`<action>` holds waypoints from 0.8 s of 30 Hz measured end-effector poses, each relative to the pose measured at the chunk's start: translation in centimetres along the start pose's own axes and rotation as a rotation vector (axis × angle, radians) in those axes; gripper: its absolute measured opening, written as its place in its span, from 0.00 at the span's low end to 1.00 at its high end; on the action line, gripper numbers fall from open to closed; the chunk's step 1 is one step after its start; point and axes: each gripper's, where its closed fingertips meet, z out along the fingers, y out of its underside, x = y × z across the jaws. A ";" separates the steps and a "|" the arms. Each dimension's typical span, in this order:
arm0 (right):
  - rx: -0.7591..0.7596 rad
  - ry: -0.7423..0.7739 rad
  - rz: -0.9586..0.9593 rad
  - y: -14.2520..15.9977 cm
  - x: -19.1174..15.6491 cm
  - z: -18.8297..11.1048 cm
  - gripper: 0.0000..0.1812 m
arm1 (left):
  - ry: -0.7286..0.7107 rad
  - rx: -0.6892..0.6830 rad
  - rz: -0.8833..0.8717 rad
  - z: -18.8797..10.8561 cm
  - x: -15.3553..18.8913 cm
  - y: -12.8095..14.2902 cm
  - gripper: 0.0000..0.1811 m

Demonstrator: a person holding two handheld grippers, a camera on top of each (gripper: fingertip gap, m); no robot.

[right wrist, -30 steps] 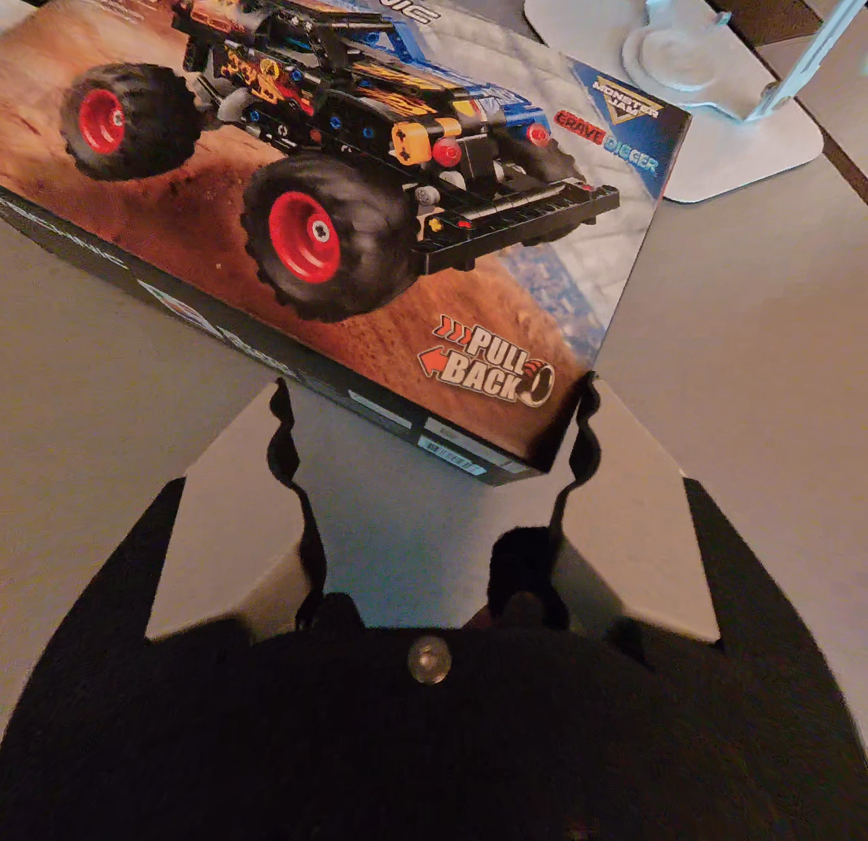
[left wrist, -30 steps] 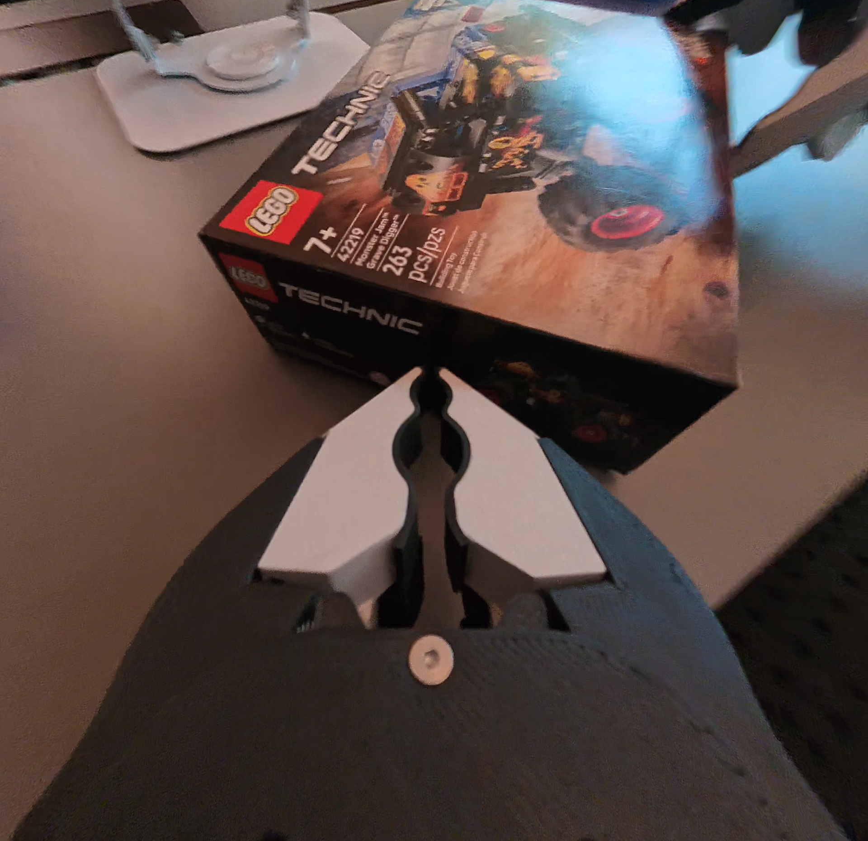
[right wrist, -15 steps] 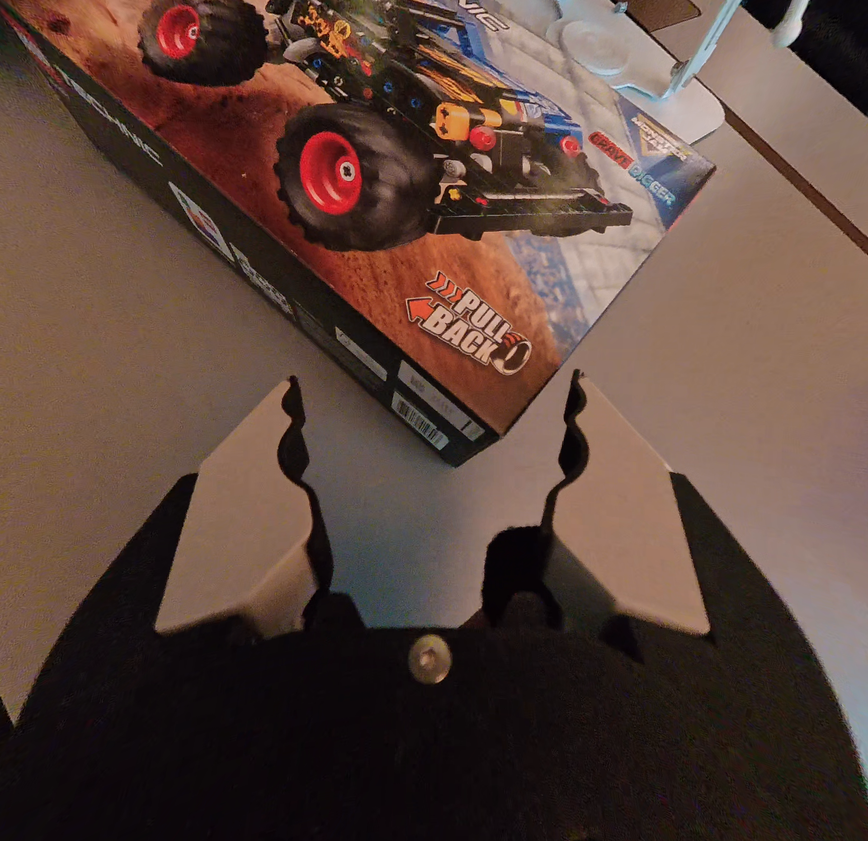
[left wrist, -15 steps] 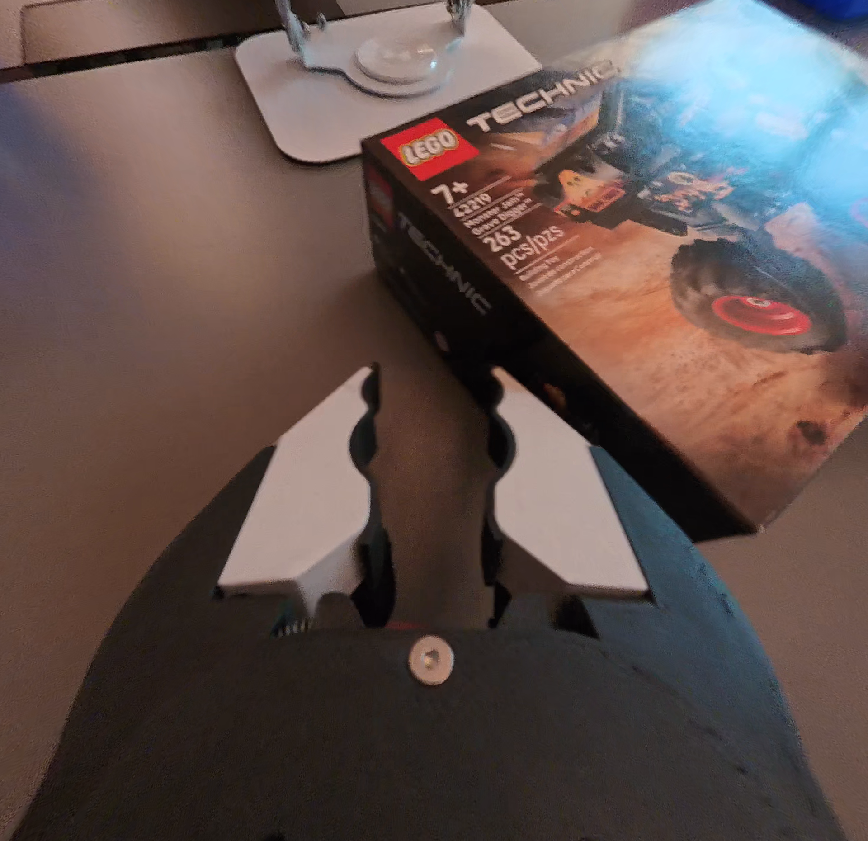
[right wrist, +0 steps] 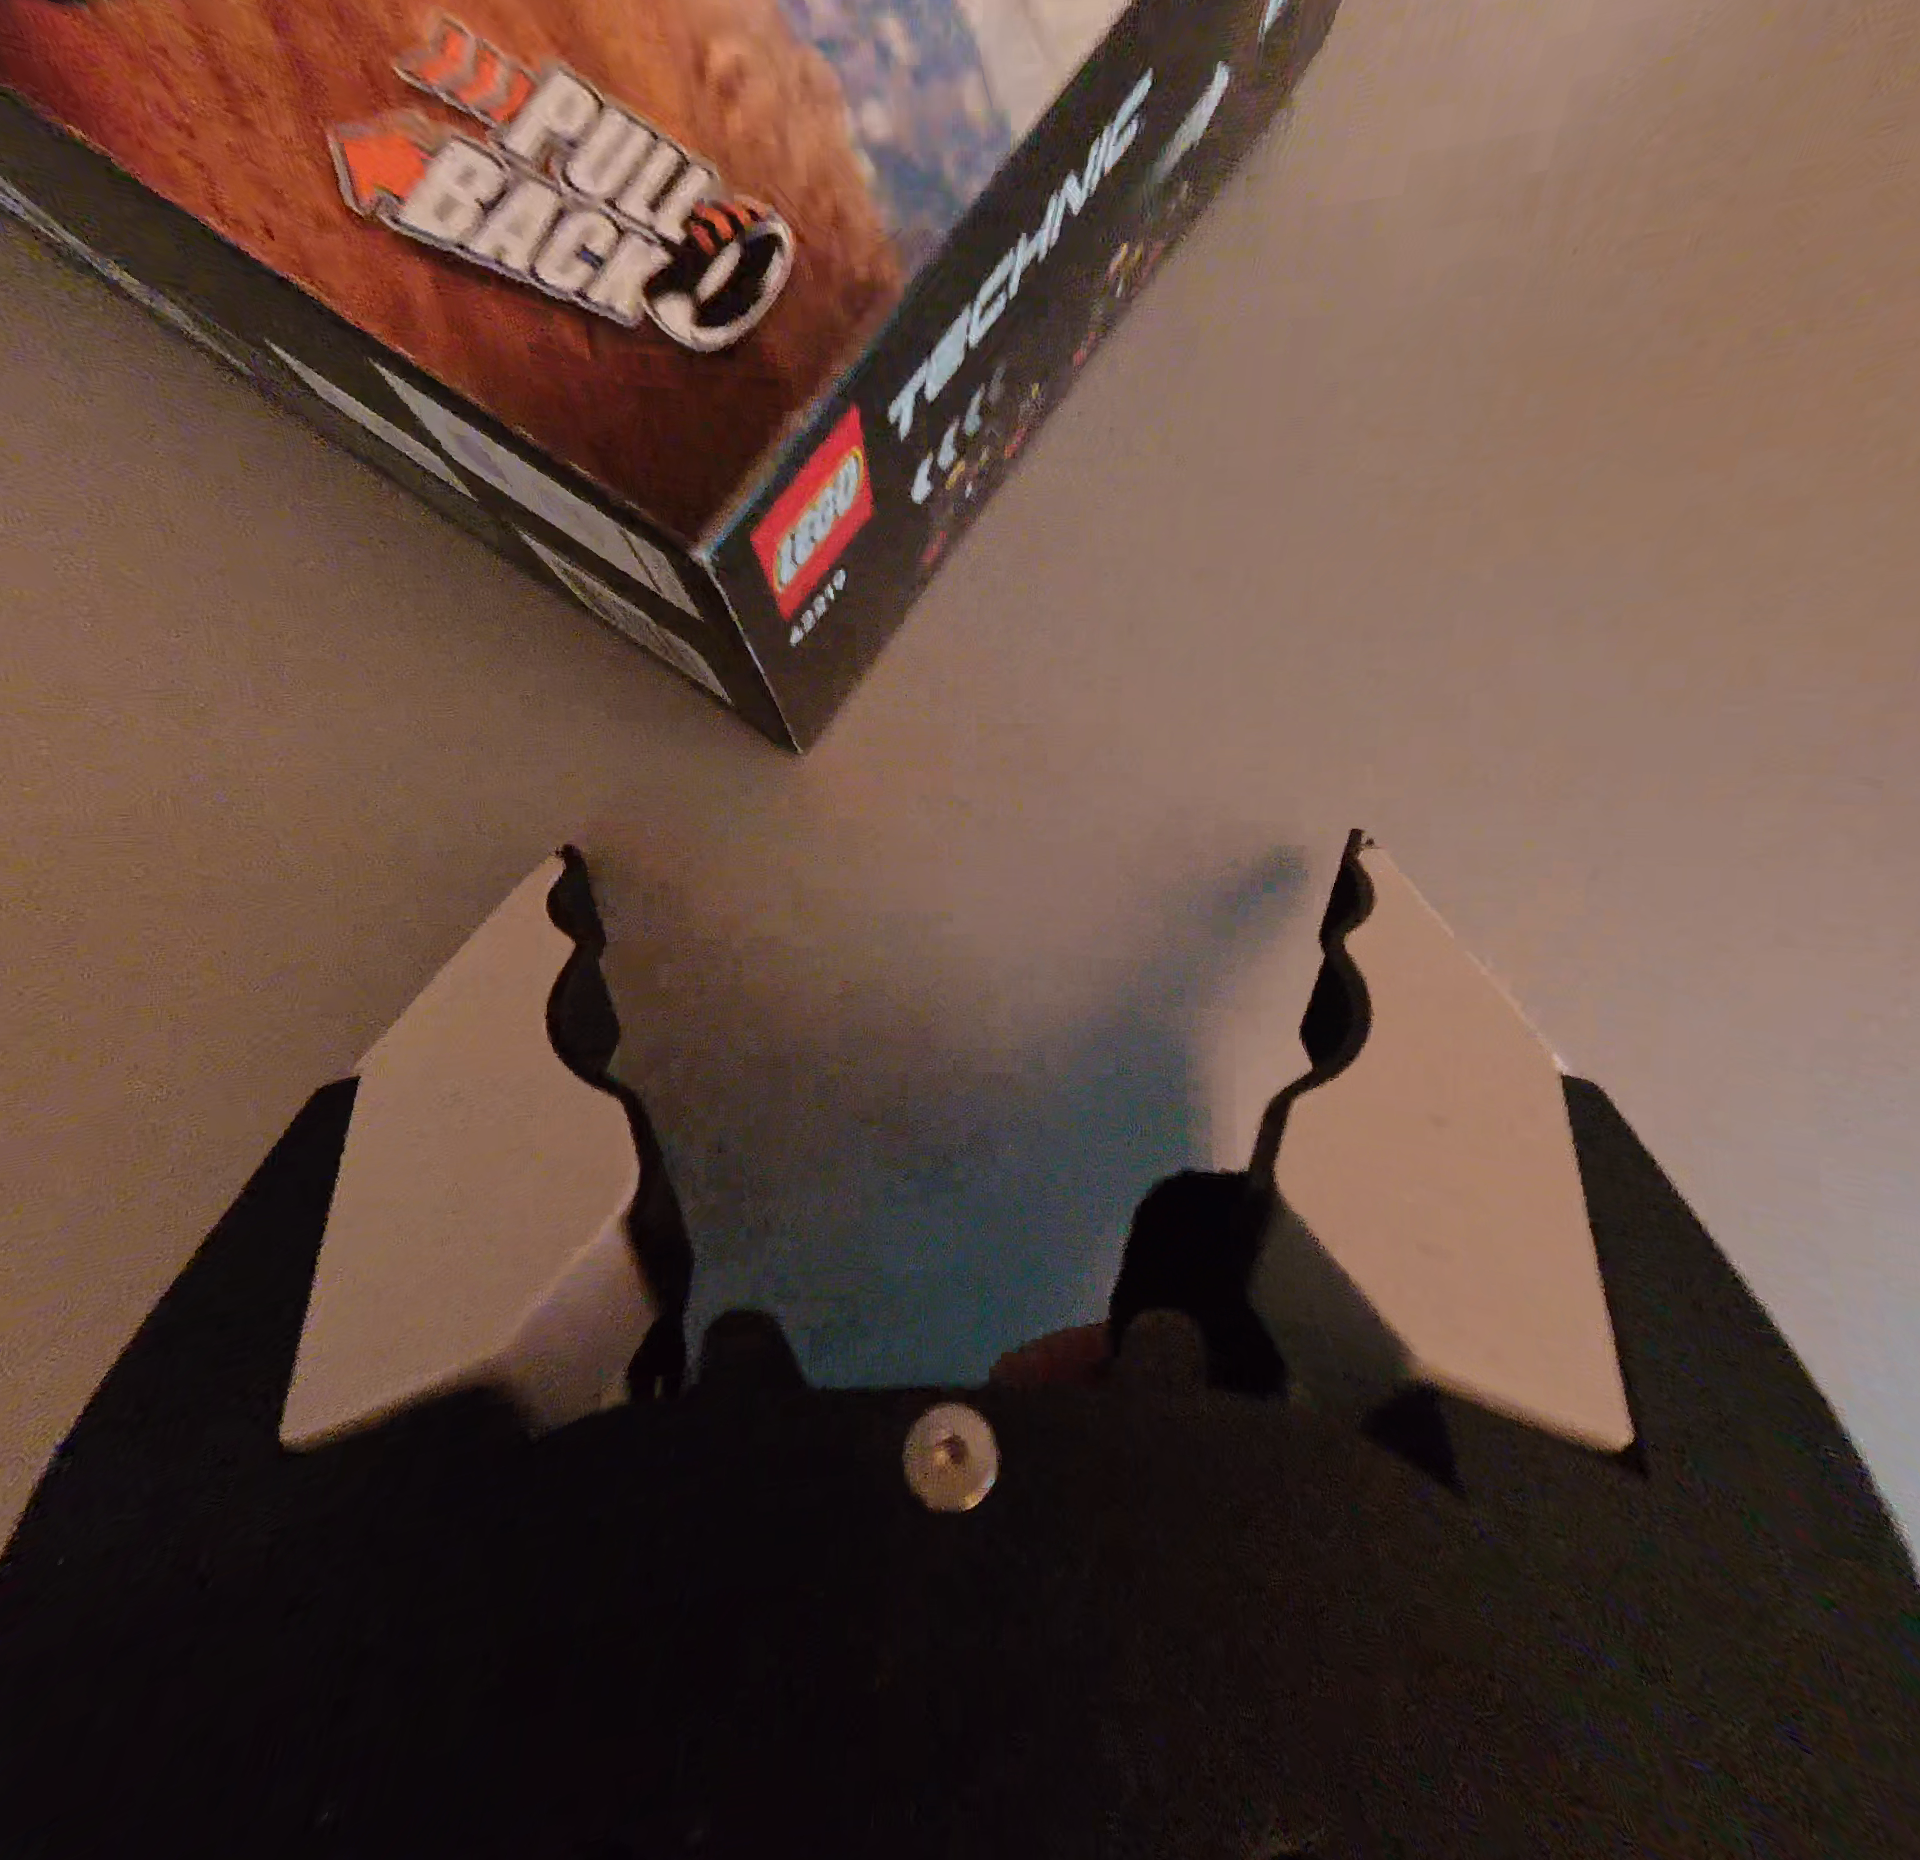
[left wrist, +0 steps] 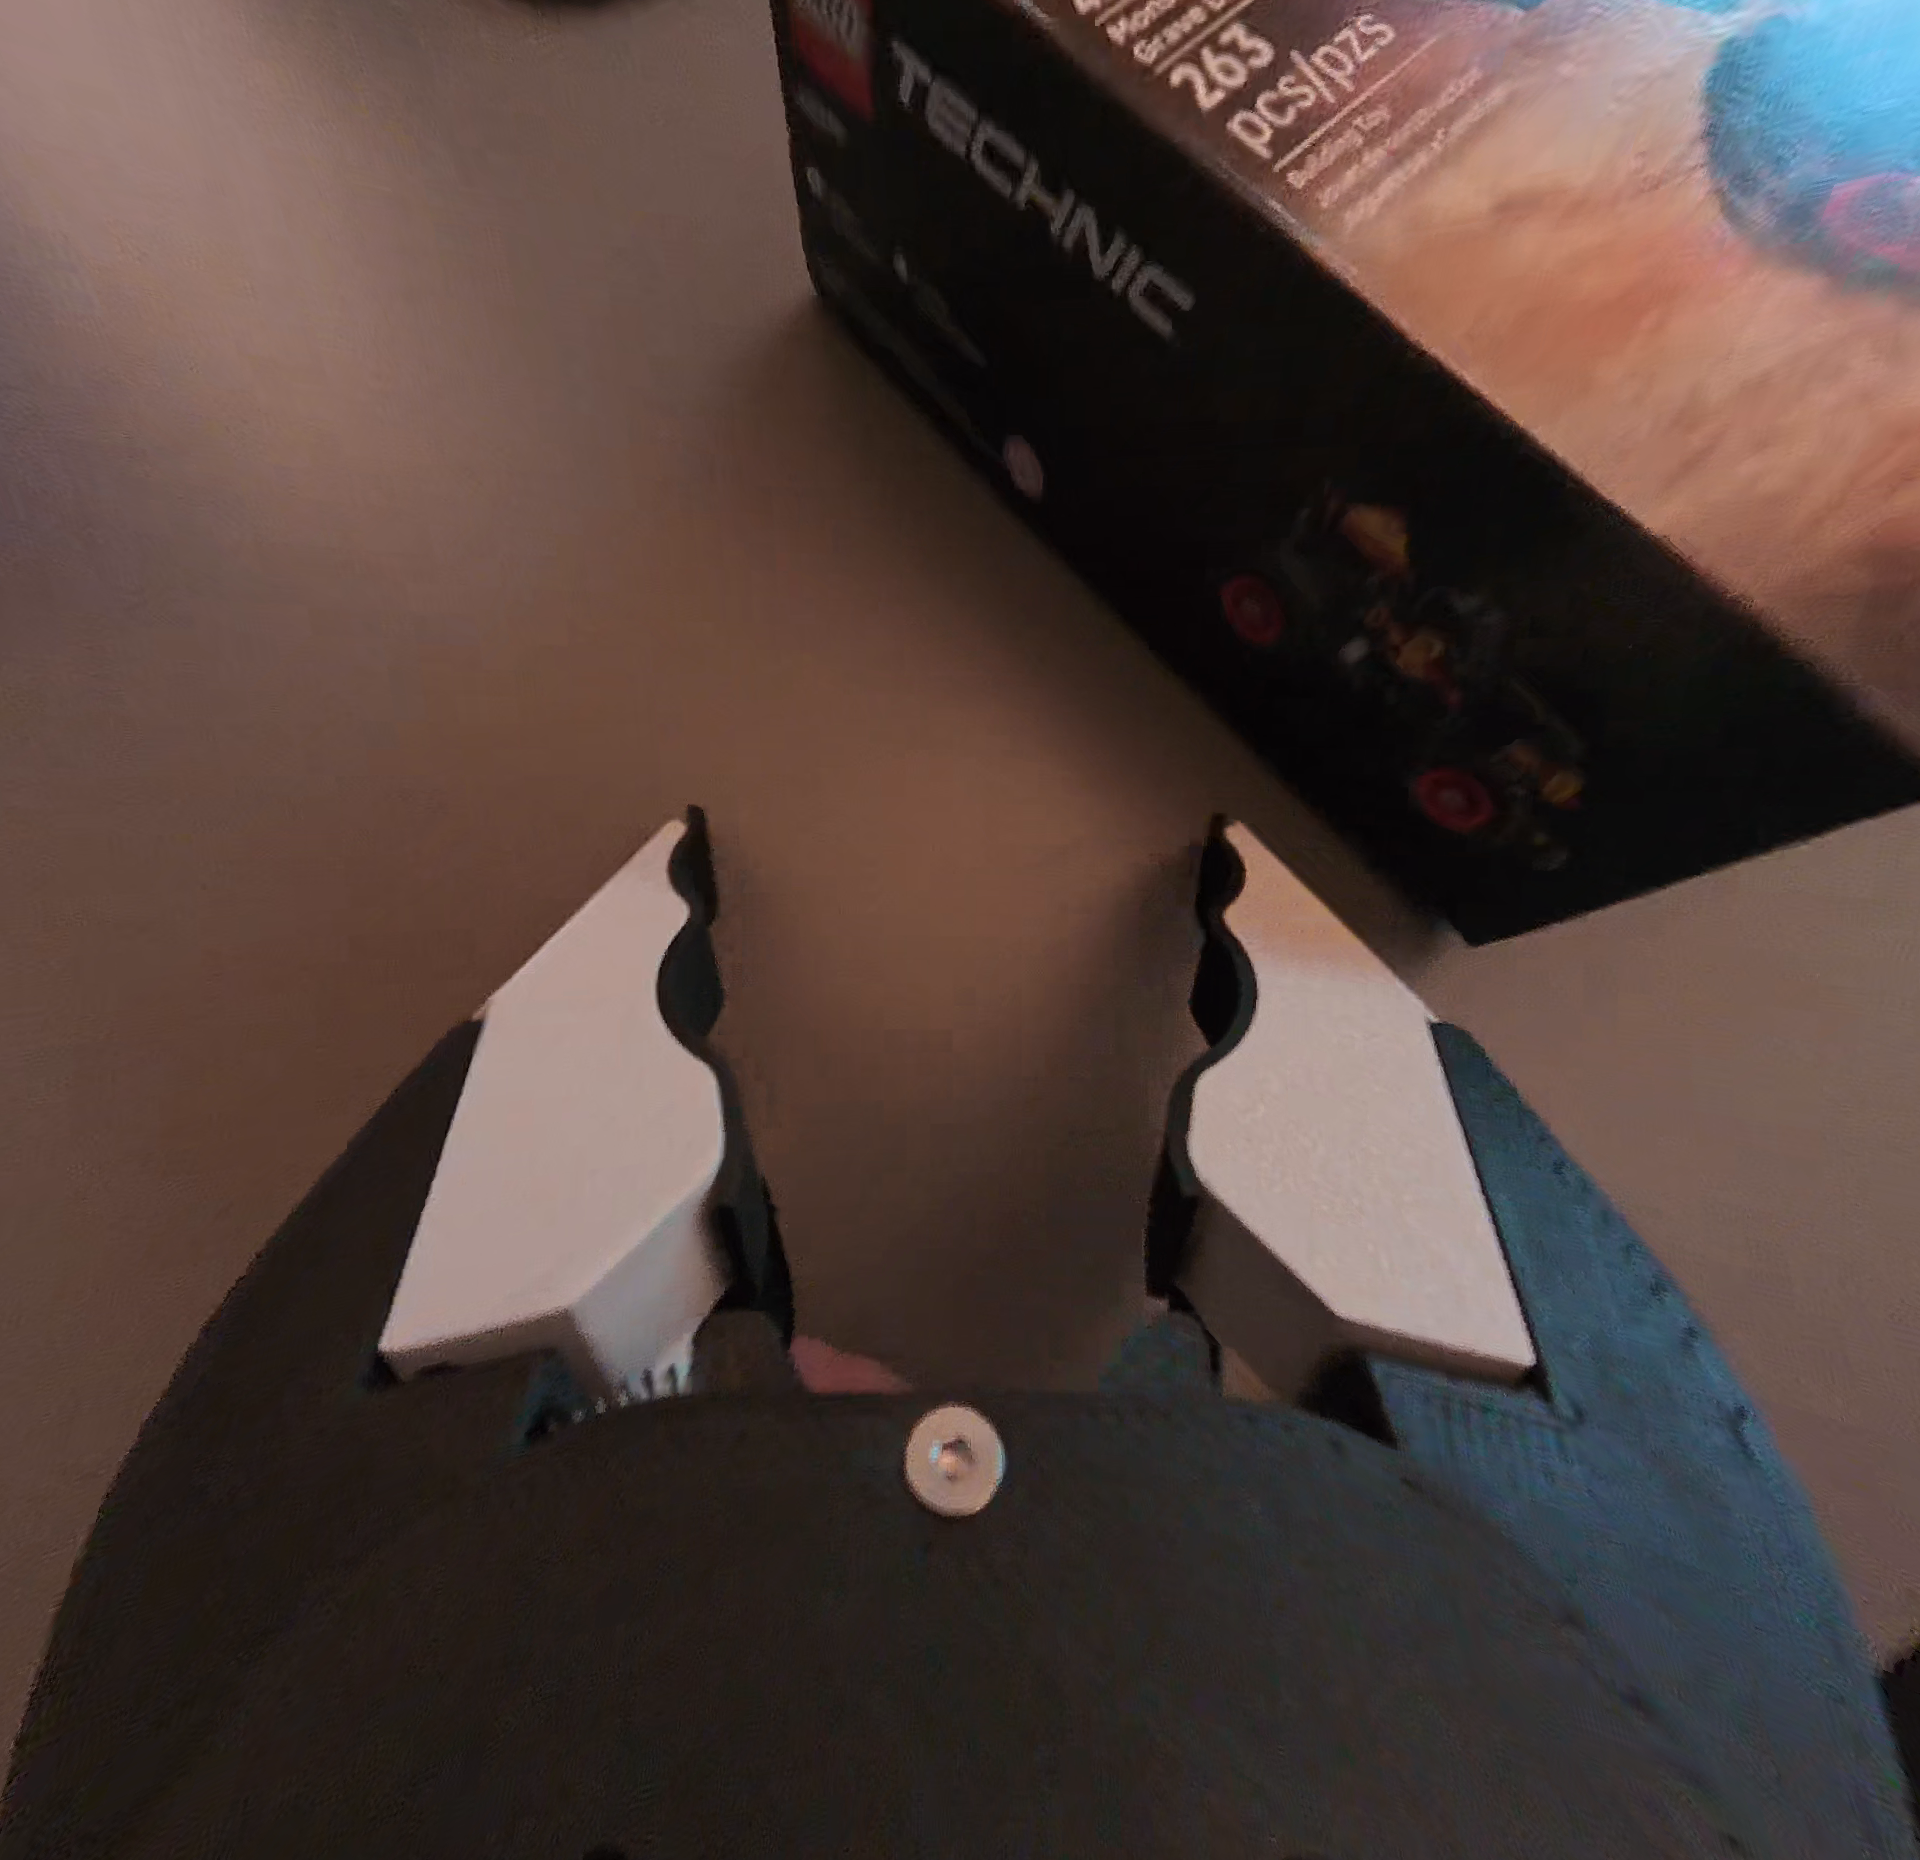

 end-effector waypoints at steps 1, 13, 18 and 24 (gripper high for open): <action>-0.014 -0.024 0.027 0.5 0.0 0.3 0.77 | -0.019 -0.012 0.010 0.1 -0.1 0.0 0.51; 0.024 0.039 0.126 1.4 2.4 -0.2 0.76 | -0.181 -0.021 -0.123 0.0 -2.3 0.4 0.62; 0.056 0.076 0.168 1.3 3.1 -0.2 0.74 | -0.303 0.022 -0.141 -1.1 -3.3 1.2 0.74; 0.057 0.076 0.168 1.3 3.1 -0.1 0.74 | -0.319 0.017 -0.168 -1.9 -3.3 2.1 0.75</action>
